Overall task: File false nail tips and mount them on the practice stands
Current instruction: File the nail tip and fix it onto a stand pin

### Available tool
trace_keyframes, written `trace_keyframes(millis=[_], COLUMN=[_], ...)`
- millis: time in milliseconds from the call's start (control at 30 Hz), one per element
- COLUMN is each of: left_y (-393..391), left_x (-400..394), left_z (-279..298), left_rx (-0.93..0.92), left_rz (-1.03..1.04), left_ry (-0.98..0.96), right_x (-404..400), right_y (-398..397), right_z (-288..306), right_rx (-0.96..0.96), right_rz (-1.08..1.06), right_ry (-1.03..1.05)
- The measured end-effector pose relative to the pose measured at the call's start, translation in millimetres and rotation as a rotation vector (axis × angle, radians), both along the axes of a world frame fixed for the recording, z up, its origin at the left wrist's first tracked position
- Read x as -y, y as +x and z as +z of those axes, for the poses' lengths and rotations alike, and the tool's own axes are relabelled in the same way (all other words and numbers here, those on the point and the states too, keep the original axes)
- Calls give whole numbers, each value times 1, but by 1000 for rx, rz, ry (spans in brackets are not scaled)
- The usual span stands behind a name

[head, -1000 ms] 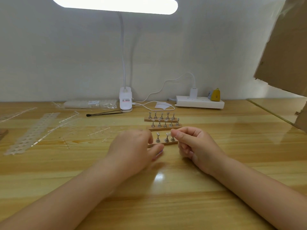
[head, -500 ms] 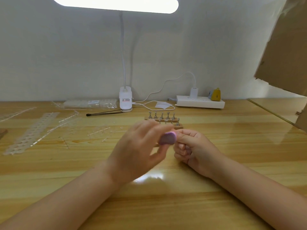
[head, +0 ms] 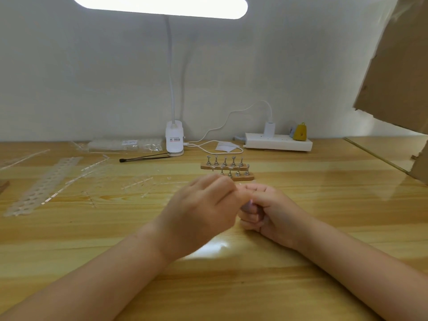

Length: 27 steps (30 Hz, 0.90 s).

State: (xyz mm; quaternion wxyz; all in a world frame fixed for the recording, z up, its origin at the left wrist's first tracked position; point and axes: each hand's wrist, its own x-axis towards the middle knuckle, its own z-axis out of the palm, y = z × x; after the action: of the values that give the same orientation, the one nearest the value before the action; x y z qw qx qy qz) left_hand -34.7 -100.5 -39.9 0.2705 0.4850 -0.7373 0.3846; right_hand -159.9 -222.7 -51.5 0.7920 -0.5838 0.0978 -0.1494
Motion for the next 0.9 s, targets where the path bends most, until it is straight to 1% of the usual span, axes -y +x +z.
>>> trace_keyframes(millis=[100,167,267,300,467,533,600,667,800,833,900], left_y=[19,17,-4,-7,16,10,-3,-4,20,20,9], left_x=[-4,-6,-1,0,-5,-5,-1,0,-4,-5,-3], left_z=[2,2,-1,-1,3,1,-2,-4,0,1,-1], left_rx=[-75,-96,-35,-17,-68,-55,4,27,-65,-86,-97], left_rz=[72,50,-63,-73,55,13,-56,-67,66,63,-14], left_ry=[9,-9,-17,-2,-19,-36,-33,-24,-17,-21,-18], right_x=[1,1,2,2,3,1,0,-2,0,0,1], right_y=[0,0,-1,-1,-1,-1,-2,-2,-2,-2,-2], right_z=[1,-1,-2,-1,0,0,1,2,3,2,0], right_rx=[-15,-10,-7,-10,-36,-40,-52,-56,-52,-48,-41], right_rz=[-7,1,58,78,31,30,45,60,1,3,35], right_ry=[46,28,-32,-44,22,-4,-71,-104,14,11,-34])
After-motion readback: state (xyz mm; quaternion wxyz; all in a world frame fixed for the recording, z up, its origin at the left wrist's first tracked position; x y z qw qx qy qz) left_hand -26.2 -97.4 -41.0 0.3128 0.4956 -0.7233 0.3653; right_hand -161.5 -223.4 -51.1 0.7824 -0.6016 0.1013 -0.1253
